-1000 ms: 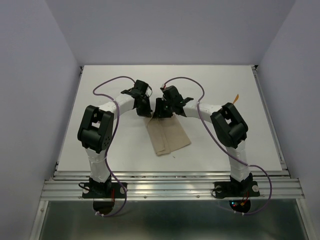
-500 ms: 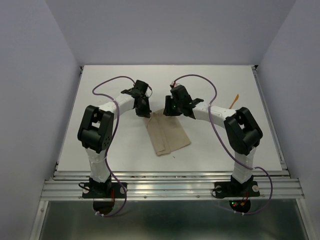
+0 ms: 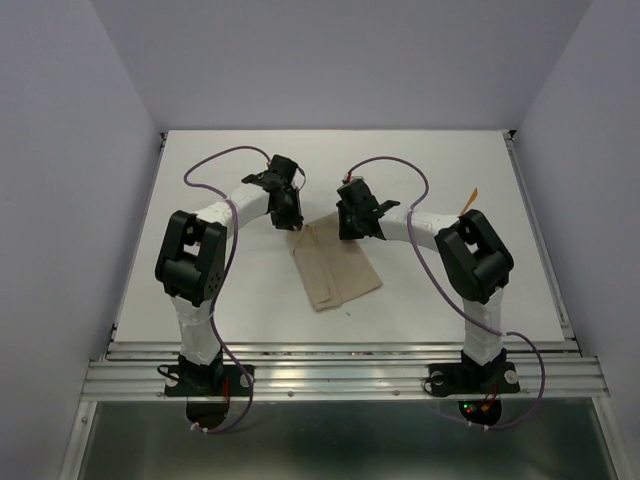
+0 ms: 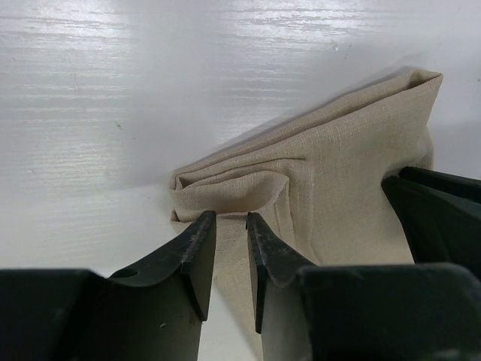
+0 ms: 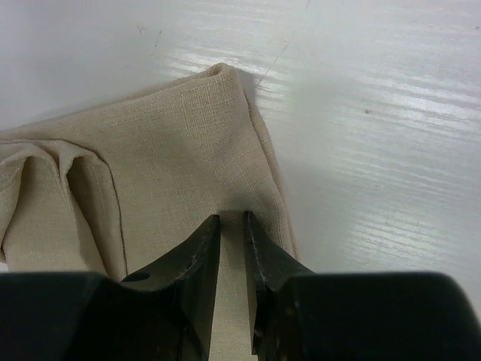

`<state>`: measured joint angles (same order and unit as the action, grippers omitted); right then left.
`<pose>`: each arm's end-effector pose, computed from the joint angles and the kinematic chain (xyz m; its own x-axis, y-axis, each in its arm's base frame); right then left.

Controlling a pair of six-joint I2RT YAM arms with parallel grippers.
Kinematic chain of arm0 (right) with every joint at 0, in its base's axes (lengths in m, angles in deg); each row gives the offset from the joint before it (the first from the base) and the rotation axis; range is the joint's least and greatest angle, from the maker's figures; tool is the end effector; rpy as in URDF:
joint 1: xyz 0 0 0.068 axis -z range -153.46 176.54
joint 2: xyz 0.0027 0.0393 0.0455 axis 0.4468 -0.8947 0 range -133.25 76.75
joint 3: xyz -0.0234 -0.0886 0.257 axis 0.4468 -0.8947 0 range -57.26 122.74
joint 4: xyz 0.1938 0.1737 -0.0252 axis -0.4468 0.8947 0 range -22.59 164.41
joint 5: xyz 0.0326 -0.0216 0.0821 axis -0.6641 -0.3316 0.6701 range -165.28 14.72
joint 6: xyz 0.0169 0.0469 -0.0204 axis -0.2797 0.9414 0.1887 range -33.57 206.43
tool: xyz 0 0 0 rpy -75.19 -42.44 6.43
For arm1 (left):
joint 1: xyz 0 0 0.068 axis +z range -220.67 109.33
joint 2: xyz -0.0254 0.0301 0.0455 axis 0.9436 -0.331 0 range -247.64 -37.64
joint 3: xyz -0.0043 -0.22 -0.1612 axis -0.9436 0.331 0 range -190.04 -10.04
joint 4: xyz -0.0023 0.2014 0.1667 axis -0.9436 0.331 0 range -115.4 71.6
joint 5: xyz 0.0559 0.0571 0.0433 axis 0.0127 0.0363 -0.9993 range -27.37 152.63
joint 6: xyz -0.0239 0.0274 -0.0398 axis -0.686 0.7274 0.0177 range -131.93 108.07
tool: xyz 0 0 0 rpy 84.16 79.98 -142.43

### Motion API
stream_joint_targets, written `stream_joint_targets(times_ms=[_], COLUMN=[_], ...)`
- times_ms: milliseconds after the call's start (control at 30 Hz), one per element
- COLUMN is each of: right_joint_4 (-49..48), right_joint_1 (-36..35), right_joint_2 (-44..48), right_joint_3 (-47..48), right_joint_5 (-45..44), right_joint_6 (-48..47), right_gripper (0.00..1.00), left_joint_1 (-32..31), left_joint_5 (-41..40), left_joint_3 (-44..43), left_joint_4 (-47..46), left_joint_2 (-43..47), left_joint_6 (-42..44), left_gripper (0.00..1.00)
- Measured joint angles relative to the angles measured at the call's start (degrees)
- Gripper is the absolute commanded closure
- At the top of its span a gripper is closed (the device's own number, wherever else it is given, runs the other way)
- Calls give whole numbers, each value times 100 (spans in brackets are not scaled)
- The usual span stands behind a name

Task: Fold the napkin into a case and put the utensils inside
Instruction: Fold the lower triangle-folded napkin at the center of the board.

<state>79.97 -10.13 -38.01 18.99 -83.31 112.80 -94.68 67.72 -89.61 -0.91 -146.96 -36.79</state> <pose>0.3465 0.2519 0.1627 -0.7903 -0.0402 -0.6114 -0.1896 0.9649 0.1817 0.3768 -0.1711 0.2043 -0.8628 -0.0741 -0.5000 0.0990 0.9452 -0.3110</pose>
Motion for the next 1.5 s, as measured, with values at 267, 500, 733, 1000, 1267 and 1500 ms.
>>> stream_joint_targets(times_ms=[267, 500, 733, 1000, 1267, 1500], right_joint_4=[-11, -11, -13, -13, -15, -15], right_joint_1=[0, 0, 0, 0, 2, 2], right_joint_2=[-2, -2, -2, -2, -2, -2], right_joint_3=[4, 4, 4, 4, 4, 4], right_joint_5=[-13, -9, -2, 15, 52, 96], right_joint_6=[48, 68, 76, 87, 90, 92], right_gripper=[75, 75, 75, 74, 74, 74], left_joint_1=[-223, -562, -645, -675, -680, -680], left_joint_5=[-494, -859, -863, -767, -597, -619], left_joint_3=[-227, -551, -645, -680, -680, -706], left_joint_4=[323, 422, 586, 575, 518, 503], left_joint_2=[0, 0, -7, -236, -315, -586], left_joint_6=[22, -98, -223, -409, -501, -568], left_gripper=[57, 56, 52, 57, 53, 55])
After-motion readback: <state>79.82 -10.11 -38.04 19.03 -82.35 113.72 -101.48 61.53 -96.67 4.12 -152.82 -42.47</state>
